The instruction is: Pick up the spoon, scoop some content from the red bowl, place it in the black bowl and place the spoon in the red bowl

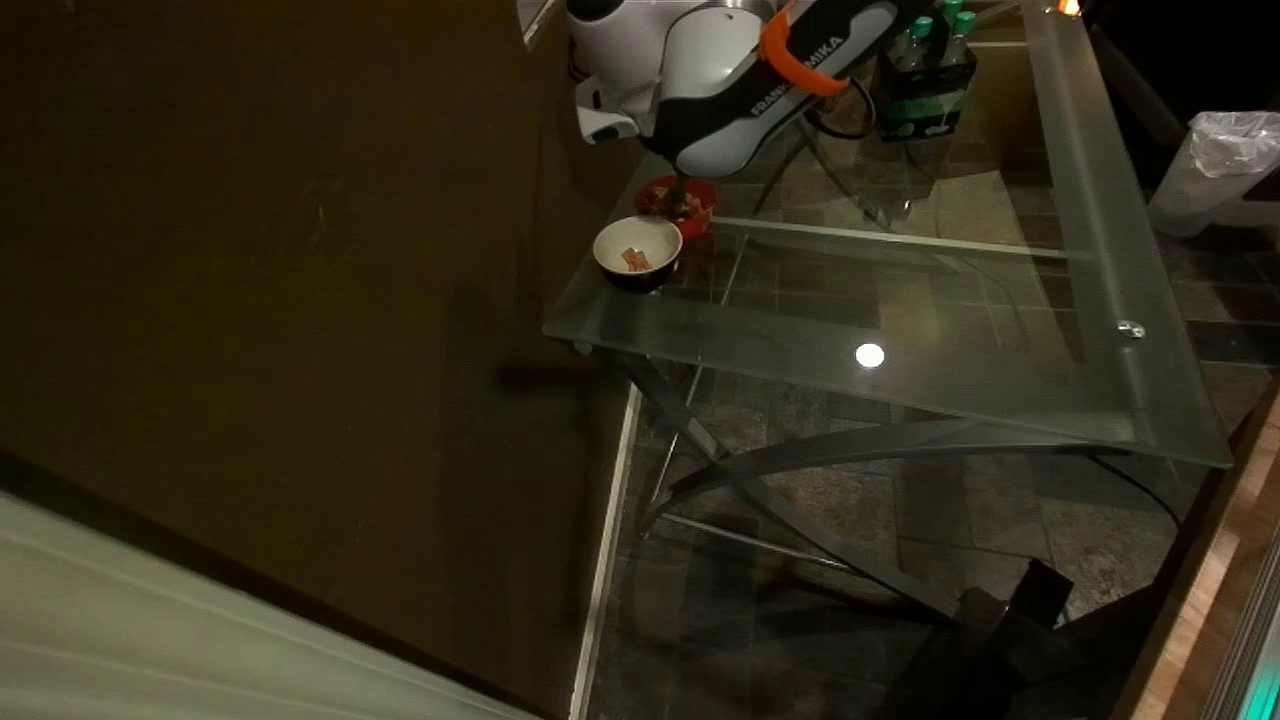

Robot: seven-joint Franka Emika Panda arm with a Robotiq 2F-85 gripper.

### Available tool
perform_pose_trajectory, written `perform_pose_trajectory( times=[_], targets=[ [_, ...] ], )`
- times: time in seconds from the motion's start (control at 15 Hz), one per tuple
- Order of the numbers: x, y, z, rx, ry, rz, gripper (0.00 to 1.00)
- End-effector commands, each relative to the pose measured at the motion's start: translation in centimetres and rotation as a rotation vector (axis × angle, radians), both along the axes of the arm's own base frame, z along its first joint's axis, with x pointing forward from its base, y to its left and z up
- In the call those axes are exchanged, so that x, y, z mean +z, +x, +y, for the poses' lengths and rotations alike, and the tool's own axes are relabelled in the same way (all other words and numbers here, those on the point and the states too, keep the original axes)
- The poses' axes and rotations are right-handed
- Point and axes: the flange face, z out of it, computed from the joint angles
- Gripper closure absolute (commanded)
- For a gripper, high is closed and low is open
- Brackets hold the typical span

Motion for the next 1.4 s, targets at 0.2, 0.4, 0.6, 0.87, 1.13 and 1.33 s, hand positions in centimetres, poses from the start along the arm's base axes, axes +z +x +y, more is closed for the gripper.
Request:
perform_pose_trajectory(
  times=[0.2, 0.4, 0.6, 0.87, 1.13, 1.33],
  targets=[
    [-0.4, 0.1, -0.9, 0.081, 0.046, 0.005, 0.96],
    [-0.3, -0.1, -1.0, 0.112, 0.067, 0.011, 0.96],
    [-0.3, -0.1, -1.3, 0.143, 0.097, 0.012, 0.96],
    [-0.3, 0.0, -1.8, 0.158, 0.134, 0.021, 0.96],
    [-0.2, 0.1, -2.3, 0.164, 0.162, 0.028, 0.96],
    [-0.1, 0.1, -2.7, 0.165, 0.181, 0.034, 0.96]
  ],
)
